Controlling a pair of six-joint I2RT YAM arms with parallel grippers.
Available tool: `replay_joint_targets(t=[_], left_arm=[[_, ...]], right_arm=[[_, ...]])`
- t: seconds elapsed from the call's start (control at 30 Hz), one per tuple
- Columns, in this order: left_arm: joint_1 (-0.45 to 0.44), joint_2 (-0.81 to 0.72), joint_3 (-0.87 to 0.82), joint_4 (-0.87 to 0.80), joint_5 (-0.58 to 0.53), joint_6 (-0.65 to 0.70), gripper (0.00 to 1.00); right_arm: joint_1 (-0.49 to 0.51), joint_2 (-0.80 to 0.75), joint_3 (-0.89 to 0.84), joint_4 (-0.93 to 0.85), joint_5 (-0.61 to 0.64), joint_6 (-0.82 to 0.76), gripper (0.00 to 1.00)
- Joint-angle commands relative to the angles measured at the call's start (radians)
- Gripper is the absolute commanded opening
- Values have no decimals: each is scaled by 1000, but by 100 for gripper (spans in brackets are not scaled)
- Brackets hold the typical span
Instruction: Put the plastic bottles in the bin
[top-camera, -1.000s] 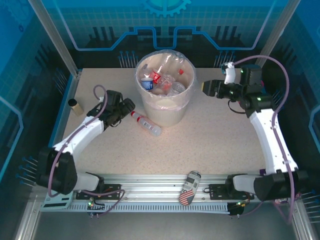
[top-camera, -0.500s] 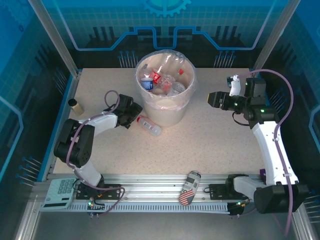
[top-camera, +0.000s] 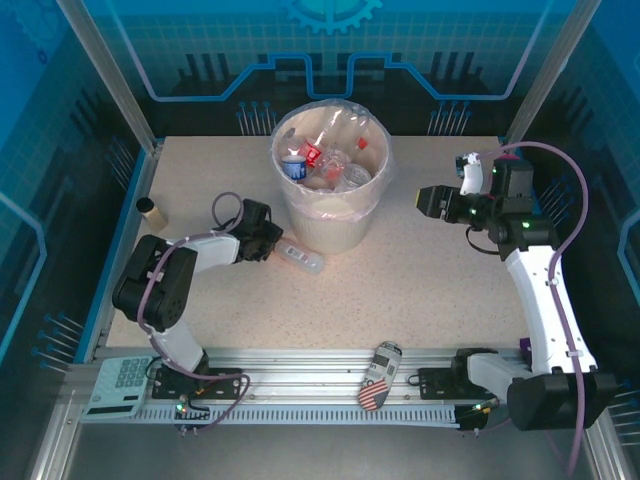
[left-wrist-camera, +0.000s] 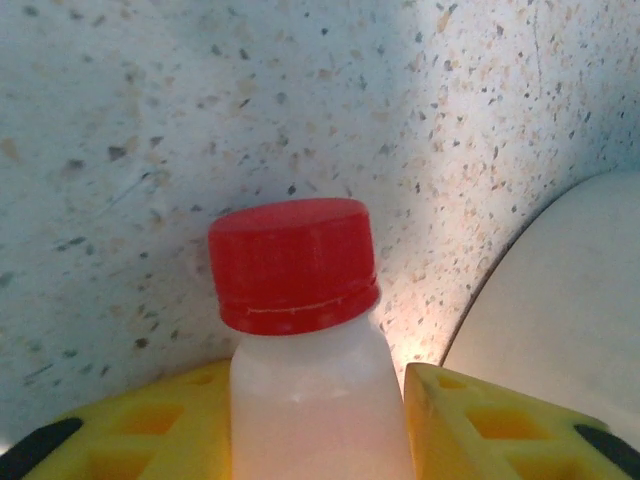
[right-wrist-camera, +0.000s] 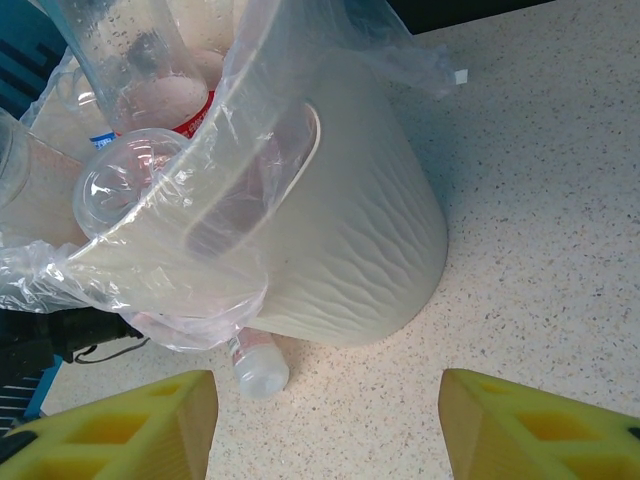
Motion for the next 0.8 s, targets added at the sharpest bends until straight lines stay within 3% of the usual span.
replay_joint_targets(t=[0.0,0.27,0.43,0.6,0.77], left_arm=[[-4,-78,-30,-19,-37,1,43],[3,-281,-44,-108,-89,48,38],[19,-499,-14,-186,-145,205,38],[20,-676,146,-268,-179,371,37],[-27,-723,312,-180,-163,506,35]], right_arm=[[-14,-19,-2,-7,-15,-1,61],[10,-21,-2,-12,-34,-10,60],[33,-29,30,-34,-91,-52,60],[55,-27,50,-21,-129,-63,59],[97,-13,80,42,-172,-34,59]])
